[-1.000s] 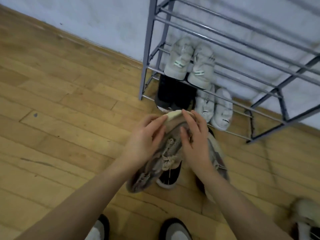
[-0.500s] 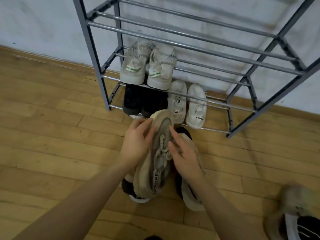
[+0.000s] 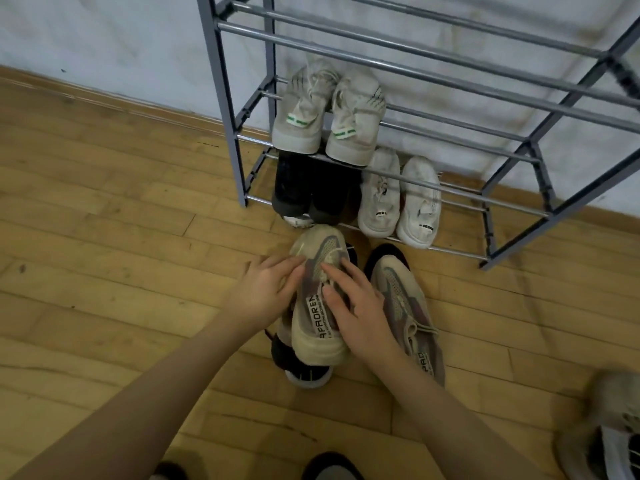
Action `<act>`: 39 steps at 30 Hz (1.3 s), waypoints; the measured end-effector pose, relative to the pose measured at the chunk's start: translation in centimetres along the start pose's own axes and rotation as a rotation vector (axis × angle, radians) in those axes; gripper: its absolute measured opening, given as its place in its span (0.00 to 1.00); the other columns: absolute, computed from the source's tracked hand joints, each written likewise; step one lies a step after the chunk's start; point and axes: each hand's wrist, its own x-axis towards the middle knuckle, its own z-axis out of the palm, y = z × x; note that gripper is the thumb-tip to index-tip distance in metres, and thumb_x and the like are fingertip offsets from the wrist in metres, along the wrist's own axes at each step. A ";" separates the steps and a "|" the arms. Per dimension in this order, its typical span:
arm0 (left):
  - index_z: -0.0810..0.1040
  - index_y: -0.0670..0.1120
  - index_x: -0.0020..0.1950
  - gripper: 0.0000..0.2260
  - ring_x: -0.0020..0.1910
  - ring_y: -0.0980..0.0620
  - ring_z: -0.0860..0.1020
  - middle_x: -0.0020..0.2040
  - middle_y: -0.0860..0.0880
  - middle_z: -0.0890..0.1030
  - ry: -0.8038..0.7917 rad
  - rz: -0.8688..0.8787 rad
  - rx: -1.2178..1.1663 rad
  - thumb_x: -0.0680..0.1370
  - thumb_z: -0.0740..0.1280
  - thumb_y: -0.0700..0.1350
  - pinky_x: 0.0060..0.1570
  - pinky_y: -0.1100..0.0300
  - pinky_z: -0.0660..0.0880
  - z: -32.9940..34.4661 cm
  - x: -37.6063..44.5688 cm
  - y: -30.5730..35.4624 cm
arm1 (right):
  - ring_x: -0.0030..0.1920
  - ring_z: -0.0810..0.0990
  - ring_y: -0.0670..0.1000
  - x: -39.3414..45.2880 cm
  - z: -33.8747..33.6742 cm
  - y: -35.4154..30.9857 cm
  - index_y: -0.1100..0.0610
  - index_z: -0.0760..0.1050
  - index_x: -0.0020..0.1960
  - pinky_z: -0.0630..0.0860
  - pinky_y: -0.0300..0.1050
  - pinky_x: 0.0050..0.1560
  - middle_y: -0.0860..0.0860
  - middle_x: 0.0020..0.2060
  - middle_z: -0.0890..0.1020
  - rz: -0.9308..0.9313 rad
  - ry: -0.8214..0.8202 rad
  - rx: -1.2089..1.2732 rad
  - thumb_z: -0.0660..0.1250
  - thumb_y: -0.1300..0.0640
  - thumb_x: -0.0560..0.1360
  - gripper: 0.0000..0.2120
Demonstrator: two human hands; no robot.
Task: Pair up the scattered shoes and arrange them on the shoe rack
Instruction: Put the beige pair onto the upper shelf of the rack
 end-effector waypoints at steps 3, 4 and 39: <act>0.72 0.52 0.67 0.29 0.62 0.47 0.70 0.65 0.52 0.75 0.011 0.055 0.011 0.75 0.45 0.62 0.61 0.51 0.63 -1.5 -1.3 1.4 | 0.73 0.58 0.45 0.1 0.3 0.3 0.38 0.66 0.68 0.57 0.60 0.71 0.44 0.72 0.62 0.008 0.036 0.015 0.52 0.38 0.76 0.21; 0.71 0.52 0.68 0.30 0.63 0.47 0.69 0.66 0.52 0.74 0.013 0.062 0.014 0.75 0.45 0.63 0.62 0.51 0.63 -2.0 -1.8 2.0 | 0.72 0.60 0.44 0.1 0.0 0.4 0.38 0.67 0.68 0.58 0.60 0.70 0.44 0.71 0.64 0.010 0.051 0.038 0.52 0.37 0.75 0.22; 0.70 0.57 0.68 0.31 0.46 0.31 0.76 0.67 0.42 0.71 -0.161 0.192 0.551 0.67 0.72 0.61 0.34 0.47 0.76 2.9 -4.6 8.1 | 0.70 0.53 0.65 -9.2 -5.1 10.9 0.34 0.54 0.72 0.61 0.61 0.68 0.51 0.76 0.47 0.141 -0.180 -0.551 0.55 0.42 0.79 0.23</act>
